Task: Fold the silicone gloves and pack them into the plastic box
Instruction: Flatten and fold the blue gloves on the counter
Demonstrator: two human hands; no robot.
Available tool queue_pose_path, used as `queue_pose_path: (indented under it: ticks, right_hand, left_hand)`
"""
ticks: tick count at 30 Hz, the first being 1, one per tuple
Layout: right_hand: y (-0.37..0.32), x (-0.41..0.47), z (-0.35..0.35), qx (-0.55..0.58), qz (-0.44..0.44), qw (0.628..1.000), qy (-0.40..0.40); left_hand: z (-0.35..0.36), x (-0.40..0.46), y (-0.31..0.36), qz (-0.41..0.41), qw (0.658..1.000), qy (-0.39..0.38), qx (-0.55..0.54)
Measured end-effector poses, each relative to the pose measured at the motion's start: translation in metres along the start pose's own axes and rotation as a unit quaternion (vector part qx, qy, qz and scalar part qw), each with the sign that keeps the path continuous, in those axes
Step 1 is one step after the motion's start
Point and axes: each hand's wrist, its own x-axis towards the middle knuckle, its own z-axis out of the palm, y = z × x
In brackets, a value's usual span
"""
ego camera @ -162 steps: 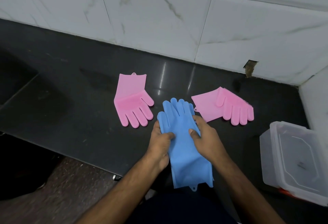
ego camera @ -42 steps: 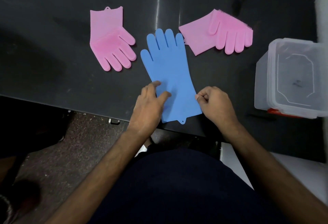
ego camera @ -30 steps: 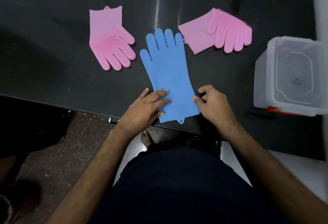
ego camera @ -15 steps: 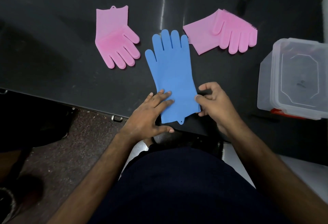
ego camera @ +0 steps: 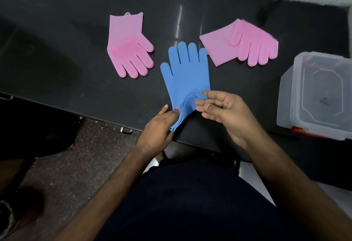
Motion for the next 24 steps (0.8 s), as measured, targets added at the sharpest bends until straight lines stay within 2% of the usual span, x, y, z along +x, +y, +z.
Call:
queue_pose_path:
  ticks: [2,5,8,10,12,15,16,18,21,24]
  right_hand:
    - [0.001,0.004,-0.001,-0.142,-0.099,0.984,0.042]
    - [0.007,0.008,-0.007,-0.295,-0.226,0.925,0.082]
    - [0.014,0.014,-0.021,-0.358,-0.310,0.873,0.117]
    - [0.021,0.019,-0.028,-0.411,-0.340,0.840,0.097]
    - [0.028,0.022,-0.037,-0.426,-0.318,0.846,0.036]
    - [0.035,0.022,-0.049,-0.489,-0.284,0.824,-0.038]
    - [0.034,0.020,-0.050,-0.474,-0.286,0.831,-0.057]
    - [0.035,0.017,-0.050,-0.482,-0.325,0.810,-0.071]
    - [0.036,0.012,-0.049,-0.454,-0.295,0.838,-0.064]
    - [0.030,0.007,-0.044,-0.438,-0.250,0.862,-0.047]
  left_hand:
    - [-0.004,0.004,0.004,-0.030,0.998,0.013,-0.051]
    - [-0.013,0.007,0.014,-0.071,0.993,0.046,-0.077]
    - [-0.021,0.010,0.024,-0.009,0.996,0.081,-0.037]
    - [-0.023,0.010,0.030,0.022,0.996,0.084,0.000]
    - [-0.022,0.010,0.036,0.040,0.996,0.077,0.017]
    - [-0.019,0.009,0.042,0.060,0.997,0.048,0.016]
    - [-0.017,0.009,0.043,0.062,0.997,0.047,0.002]
    - [-0.014,0.006,0.044,0.050,0.996,0.056,-0.052]
    - [-0.011,0.004,0.045,-0.003,0.989,0.075,-0.124]
    - [-0.008,0.008,0.043,-0.039,0.987,0.057,-0.146]
